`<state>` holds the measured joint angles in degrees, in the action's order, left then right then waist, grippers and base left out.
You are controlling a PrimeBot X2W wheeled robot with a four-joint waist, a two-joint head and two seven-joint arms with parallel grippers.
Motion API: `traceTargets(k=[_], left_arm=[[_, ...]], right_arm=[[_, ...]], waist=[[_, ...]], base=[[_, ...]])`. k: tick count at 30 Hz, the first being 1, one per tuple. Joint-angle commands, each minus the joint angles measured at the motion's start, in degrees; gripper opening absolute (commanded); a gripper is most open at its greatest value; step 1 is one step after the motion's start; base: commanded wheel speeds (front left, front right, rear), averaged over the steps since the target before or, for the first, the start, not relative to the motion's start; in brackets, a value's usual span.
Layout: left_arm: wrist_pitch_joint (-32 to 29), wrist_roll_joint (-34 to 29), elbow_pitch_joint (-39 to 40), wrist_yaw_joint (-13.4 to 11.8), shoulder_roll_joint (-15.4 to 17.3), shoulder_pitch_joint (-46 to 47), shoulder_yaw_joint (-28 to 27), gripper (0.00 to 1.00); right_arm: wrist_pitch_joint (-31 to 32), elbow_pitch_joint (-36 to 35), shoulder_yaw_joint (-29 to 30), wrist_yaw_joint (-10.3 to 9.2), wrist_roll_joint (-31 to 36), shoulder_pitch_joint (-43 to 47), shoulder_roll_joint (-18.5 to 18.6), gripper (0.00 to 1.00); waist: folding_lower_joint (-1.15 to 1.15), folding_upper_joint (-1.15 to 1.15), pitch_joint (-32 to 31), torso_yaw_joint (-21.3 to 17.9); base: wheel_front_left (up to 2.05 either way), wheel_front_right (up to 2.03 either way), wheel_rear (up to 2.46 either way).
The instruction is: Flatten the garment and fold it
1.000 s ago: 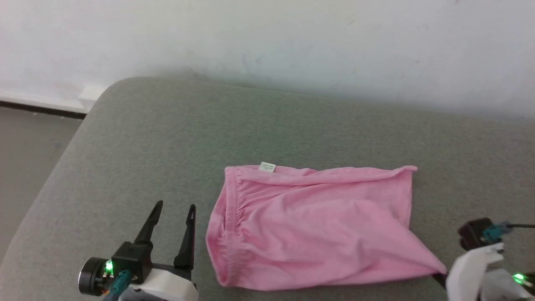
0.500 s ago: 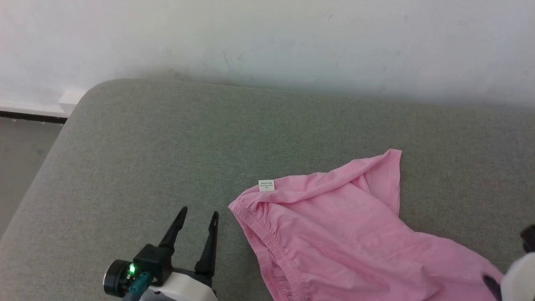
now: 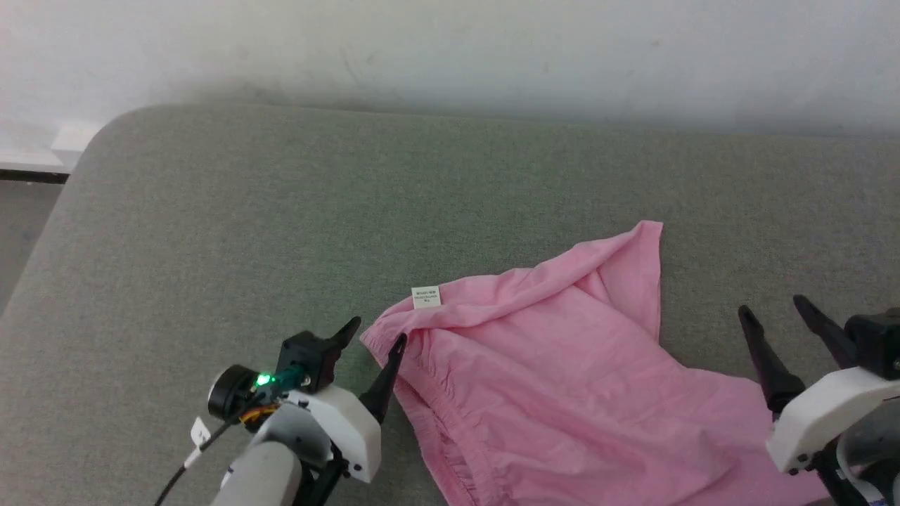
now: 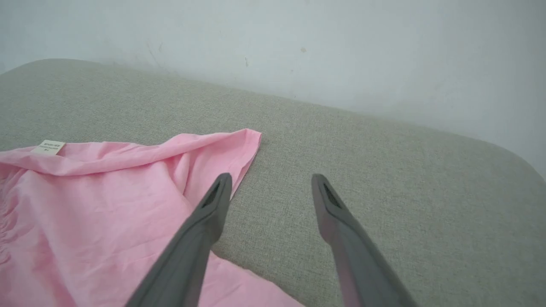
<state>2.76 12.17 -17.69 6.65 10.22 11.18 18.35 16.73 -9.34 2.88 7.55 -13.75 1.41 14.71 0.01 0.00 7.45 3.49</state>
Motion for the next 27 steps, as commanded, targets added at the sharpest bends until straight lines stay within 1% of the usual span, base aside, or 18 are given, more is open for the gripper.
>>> traceTargets(k=[1, 5, 9, 10, 11, 12, 13, 14, 18, 22, 25, 27], left_arm=[[-1.1, 0.4, -1.0, 0.5, 1.0, 2.1, 0.9, 1.00], [-6.0, 1.6, -3.7, 0.8, 3.5, 6.0, 4.3, 1.00], [-9.0, 4.7, -4.2, 0.8, 6.6, 8.8, 9.1, 1.00], [-9.4, 5.9, -4.2, 0.8, 7.3, 9.4, 9.8, 0.48], [-9.6, 6.9, -4.1, 0.8, 8.1, 10.1, 10.3, 0.00], [-9.7, 7.8, -4.1, 0.8, 9.0, 10.9, 10.6, 0.00], [-9.7, 7.8, -4.1, 0.8, 9.0, 10.9, 10.6, 0.00], [-9.8, 8.8, -3.9, 0.8, 9.7, 11.6, 10.5, 0.00], [-9.5, 11.0, -3.1, 0.8, 13.0, 15.4, 7.6, 0.00], [-11.1, 12.0, -3.1, 0.8, 16.1, 20.0, 4.9, 0.00], [-12.4, 11.9, -4.5, 0.5, 17.8, 24.2, 3.5, 0.00], [-14.0, 12.1, -6.5, 0.3, 18.3, 26.4, 3.1, 0.00]], right_arm=[[-1.2, 0.8, -0.4, -0.06, 0.5, -0.8, -0.8, 1.00], [-3.5, 2.4, -1.4, -0.06, 1.0, -1.6, -1.9, 1.00], [-4.8, 3.9, -0.8, -0.06, 1.5, -2.6, -2.5, 1.00], [-5.1, 4.2, -0.8, -0.06, 1.6, -2.8, -2.5, 1.00], [-5.3, 4.5, -0.9, -0.06, 1.6, -3.1, -2.6, 1.00], [-5.6, 4.8, -1.0, -0.06, 1.7, -3.3, -2.7, 1.00], [-5.6, 4.8, -1.0, -0.06, 1.7, -3.3, -2.7, 1.00], [-5.8, 5.0, -1.1, -0.06, 1.7, -3.5, -2.7, 1.00], [-6.4, 5.8, -1.4, -0.06, 1.9, -4.2, -3.0, 1.00], [-6.7, 6.3, -2.0, -0.06, 1.8, -5.1, -3.1, 1.00], [-7.0, 6.5, -2.6, -0.06, 1.8, -5.9, -3.1, 1.00], [-7.3, 6.6, -3.1, -0.06, 1.8, -6.5, -3.2, 1.00]], waist=[[-0.01, 0.00, 2.7, -2.1], [-0.01, 0.00, 4.8, -3.7], [-0.01, 0.00, 6.4, -4.7], [-0.01, 0.00, 6.7, -4.9], [-0.01, 0.00, 7.0, -5.1], [-0.01, 0.00, 7.3, -5.3], [-0.01, 0.00, 7.3, -5.3], [-0.01, 0.00, 7.5, -5.4], [-0.01, 0.00, 8.0, -6.0], [-0.01, 0.00, 8.7, -6.9], [-0.01, 0.00, 9.7, -7.6], [-0.01, 0.00, 10.3, -8.0]], base=[[0.00, 0.00, 0.00], [0.00, 0.00, 0.00], [0.00, 0.00, 0.00], [0.00, 0.00, 0.00], [0.00, 0.00, 0.00], [0.00, 0.00, 0.00], [0.00, 0.00, 0.00], [0.00, 0.00, 0.00], [0.00, 0.00, 0.00], [0.00, 0.00, 0.00], [0.00, 0.00, 0.00], [0.00, 0.00, 0.00]])
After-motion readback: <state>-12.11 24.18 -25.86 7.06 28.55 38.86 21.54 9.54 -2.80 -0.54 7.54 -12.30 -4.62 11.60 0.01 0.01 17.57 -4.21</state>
